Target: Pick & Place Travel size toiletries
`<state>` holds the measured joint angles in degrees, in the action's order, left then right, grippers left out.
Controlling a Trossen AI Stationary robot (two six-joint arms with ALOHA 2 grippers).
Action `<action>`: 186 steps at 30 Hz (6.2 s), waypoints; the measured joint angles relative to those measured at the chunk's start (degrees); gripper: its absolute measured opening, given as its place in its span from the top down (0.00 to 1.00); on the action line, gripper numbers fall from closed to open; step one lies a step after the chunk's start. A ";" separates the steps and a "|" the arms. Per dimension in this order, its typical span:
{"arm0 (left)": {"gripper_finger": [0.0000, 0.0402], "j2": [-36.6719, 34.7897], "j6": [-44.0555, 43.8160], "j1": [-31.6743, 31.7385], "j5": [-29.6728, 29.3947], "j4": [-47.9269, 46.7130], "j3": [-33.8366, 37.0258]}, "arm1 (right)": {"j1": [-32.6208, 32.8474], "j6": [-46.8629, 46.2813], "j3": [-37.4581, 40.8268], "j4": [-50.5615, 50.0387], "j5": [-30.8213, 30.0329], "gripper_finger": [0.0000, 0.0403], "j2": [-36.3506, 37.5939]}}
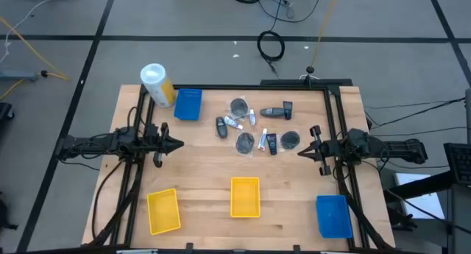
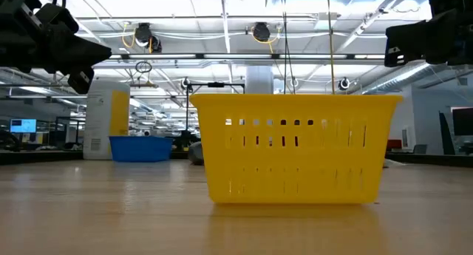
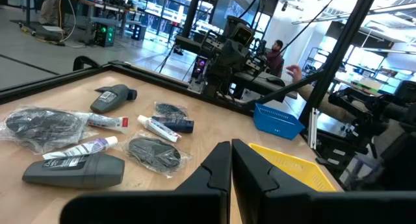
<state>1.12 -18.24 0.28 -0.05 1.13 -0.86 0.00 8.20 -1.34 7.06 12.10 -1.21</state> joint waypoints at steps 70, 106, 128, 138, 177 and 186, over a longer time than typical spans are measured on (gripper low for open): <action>0.98 0.00 0.08 -0.01 -0.02 0.27 0.00 | 10.07 -23.66 -4.08 28.15 -36.07 0.81 -49.21; 0.98 0.01 5.46 0.02 -9.14 6.90 0.02 | 4.17 -42.33 -27.06 5.24 -36.17 0.43 -85.15; 0.98 -0.02 -3.50 0.02 -5.14 1.06 -0.09 | 4.17 -37.84 -25.14 6.53 -26.30 0.64 -83.69; 0.98 4.69 4.99 -4.76 -1.10 20.39 -0.06 | 6.66 -29.62 -24.97 19.19 -21.20 0.77 -80.42; 0.36 110.03 56.10 -25.20 -37.12 5.95 -77.55 | 15.79 -21.26 -25.16 49.65 -5.81 0.77 -80.38; 0.55 110.30 56.28 -24.99 -36.01 6.39 -78.01 | 16.25 -21.02 -25.14 49.65 -5.92 0.77 -80.36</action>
<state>111.42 38.04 -24.72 -36.07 7.52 -78.87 16.25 -12.82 -26.48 56.72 6.17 -81.57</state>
